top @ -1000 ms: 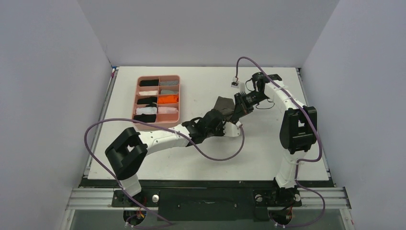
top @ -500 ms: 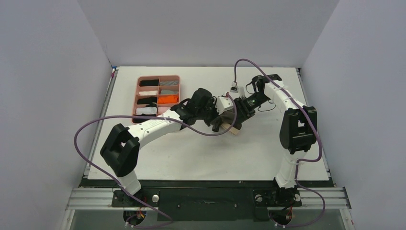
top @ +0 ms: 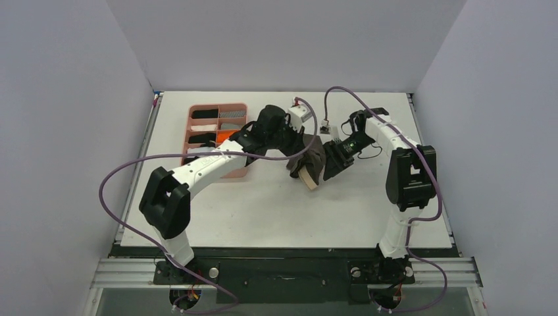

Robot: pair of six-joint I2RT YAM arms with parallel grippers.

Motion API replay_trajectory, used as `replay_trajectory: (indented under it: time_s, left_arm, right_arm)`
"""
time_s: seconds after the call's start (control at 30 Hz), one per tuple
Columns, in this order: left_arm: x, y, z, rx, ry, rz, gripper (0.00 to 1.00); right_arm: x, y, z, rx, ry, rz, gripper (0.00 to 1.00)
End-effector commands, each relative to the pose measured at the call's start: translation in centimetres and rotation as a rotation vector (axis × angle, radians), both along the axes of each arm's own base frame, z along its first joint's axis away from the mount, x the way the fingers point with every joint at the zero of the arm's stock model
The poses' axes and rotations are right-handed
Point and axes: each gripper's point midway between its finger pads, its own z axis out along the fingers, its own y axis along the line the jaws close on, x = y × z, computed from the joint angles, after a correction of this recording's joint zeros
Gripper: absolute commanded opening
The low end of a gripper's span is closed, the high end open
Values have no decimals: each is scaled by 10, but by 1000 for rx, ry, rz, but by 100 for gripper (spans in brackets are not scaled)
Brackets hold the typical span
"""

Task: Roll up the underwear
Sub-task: Flatten out the underwear at the center of the board.

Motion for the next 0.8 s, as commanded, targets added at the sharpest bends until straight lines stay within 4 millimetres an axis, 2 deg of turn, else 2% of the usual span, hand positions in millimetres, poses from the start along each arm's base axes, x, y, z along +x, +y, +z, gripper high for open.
replay_trajectory:
  time_s: [0.0, 0.13, 0.3, 0.33, 0.37, 0.4, 0.43, 0.47, 0.5, 0.53, 0.57, 0.6, 0.63, 0.77]
  left_arm:
    - [19, 0, 15, -116, 144, 90, 0]
    - [29, -2, 21, -128, 188, 114, 0]
    - [36, -4, 25, -115, 246, 159, 0]
    - [39, -7, 28, -126, 262, 170, 0]
    - [39, -7, 27, -124, 281, 178, 0]
    - [42, -11, 28, -136, 301, 190, 0]
    - [41, -11, 27, -133, 324, 195, 0]
    - [45, -14, 27, -145, 349, 208, 0]
    - [47, -14, 19, -139, 383, 215, 0]
    - [50, -16, 26, -168, 410, 222, 0]
    - [52, -16, 19, -167, 441, 233, 0]
    - [57, -16, 23, -192, 467, 245, 0]
    - [60, -17, 20, -197, 486, 253, 0]
    - [69, -18, 24, -228, 510, 275, 0]
  right_arm:
    - [10, -7, 5, 34, -94, -12, 59]
    - [14, -8, 2, 39, -119, -35, 60]
    - [16, -3, 13, 85, -178, -63, 60]
    - [22, -2, 14, 94, -218, -71, 60]
    - [16, -1, 14, 96, -209, -97, 60]
    - [27, 1, 17, 106, -270, -107, 60]
    - [23, 2, 19, 105, -270, -139, 60]
    - [34, 4, 22, 116, -342, -153, 60]
    - [28, 4, 22, 105, -337, -196, 60]
    - [42, 8, 29, 124, -396, -247, 60]
    - [37, 7, 27, 108, -422, -275, 60]
    - [51, 11, 35, 132, -482, -323, 60]
    - [55, 12, 37, 138, -551, -347, 60]
    - [56, 22, 38, 153, -578, -422, 60]
